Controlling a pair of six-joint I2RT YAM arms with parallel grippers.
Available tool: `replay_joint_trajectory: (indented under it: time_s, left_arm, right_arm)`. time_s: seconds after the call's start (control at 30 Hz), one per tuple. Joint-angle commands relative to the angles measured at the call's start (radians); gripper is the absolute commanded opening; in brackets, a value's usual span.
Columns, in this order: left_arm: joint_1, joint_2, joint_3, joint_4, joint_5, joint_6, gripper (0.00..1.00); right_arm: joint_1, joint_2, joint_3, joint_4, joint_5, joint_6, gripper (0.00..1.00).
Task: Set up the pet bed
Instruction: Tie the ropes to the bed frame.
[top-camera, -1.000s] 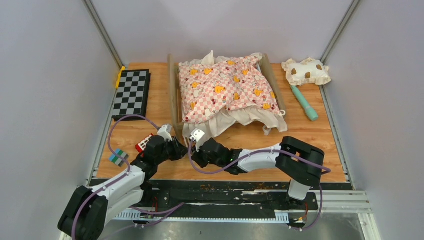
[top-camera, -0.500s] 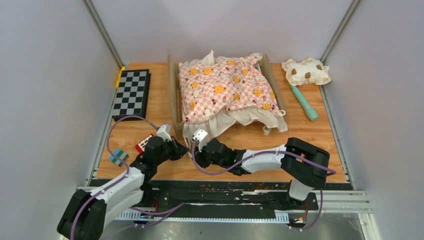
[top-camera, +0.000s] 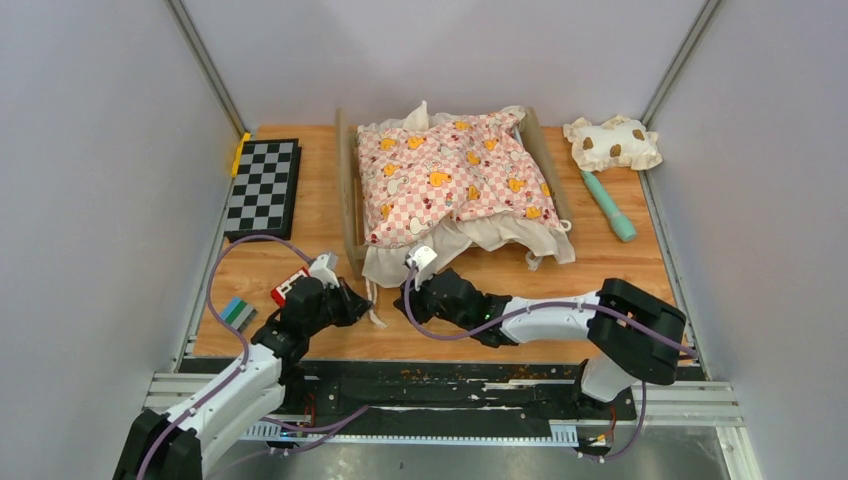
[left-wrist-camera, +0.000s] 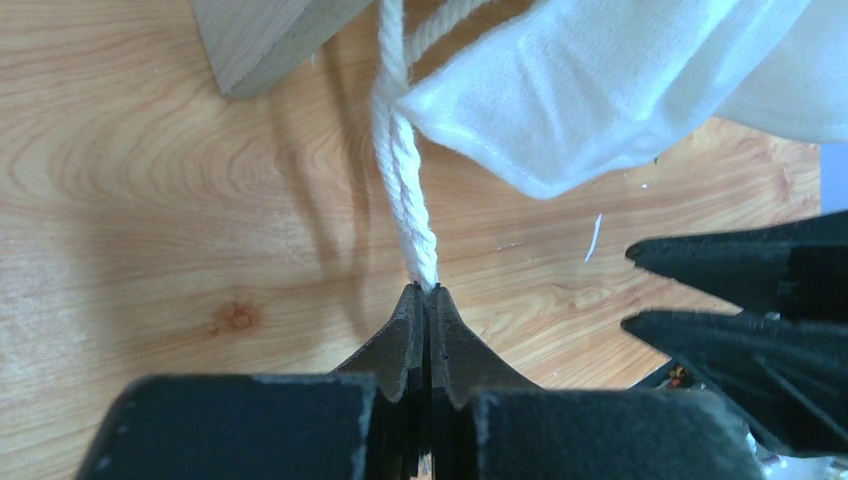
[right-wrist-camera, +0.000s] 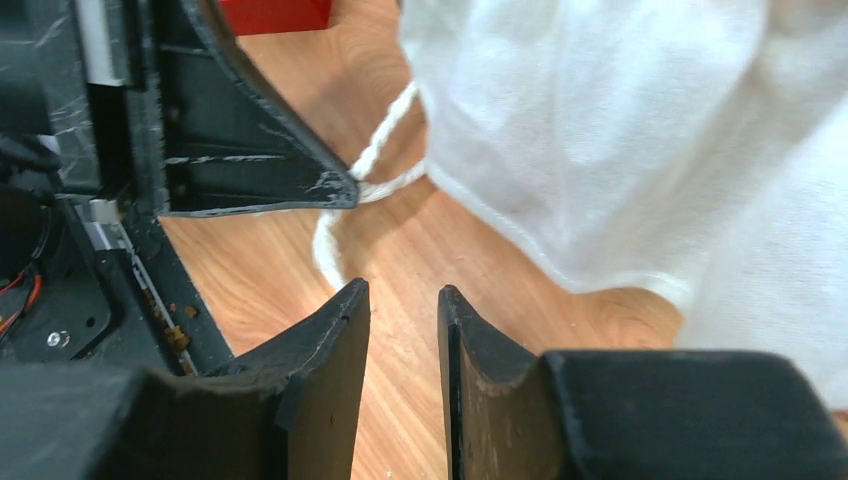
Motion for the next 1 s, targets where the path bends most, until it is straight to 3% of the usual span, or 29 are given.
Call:
replay_joint_trajectory:
  time_s: [0.0,0.3,0.53,0.73,0.97]
  left_arm:
    - [-0.001,-0.038,0.049,-0.072,-0.025,-0.001,0.00]
    - [-0.001,-0.040,0.149,-0.149,-0.088,-0.097,0.00]
    - [-0.001,-0.019,0.214,-0.268,-0.178,-0.185,0.00]
    - [-0.001,-0.036,0.235,-0.357,-0.205,-0.215,0.00]
    - [-0.001,-0.083,0.272,-0.453,-0.237,-0.188,0.00]
  right_arm:
    - [-0.021,-0.009,-0.025,0.103,-0.014,-0.011,0.32]
    - [-0.041,-0.092,-0.170,0.373,-0.137,-0.340,0.34]
    - [-0.041,-0.080,-0.183,0.410,-0.311,-0.598,0.38]
    - [-0.041,-0.014,-0.190,0.472,-0.451,-0.881,0.42]
    - [-0.044,0.159,-0.092,0.504,-0.498,-1.069,0.41]
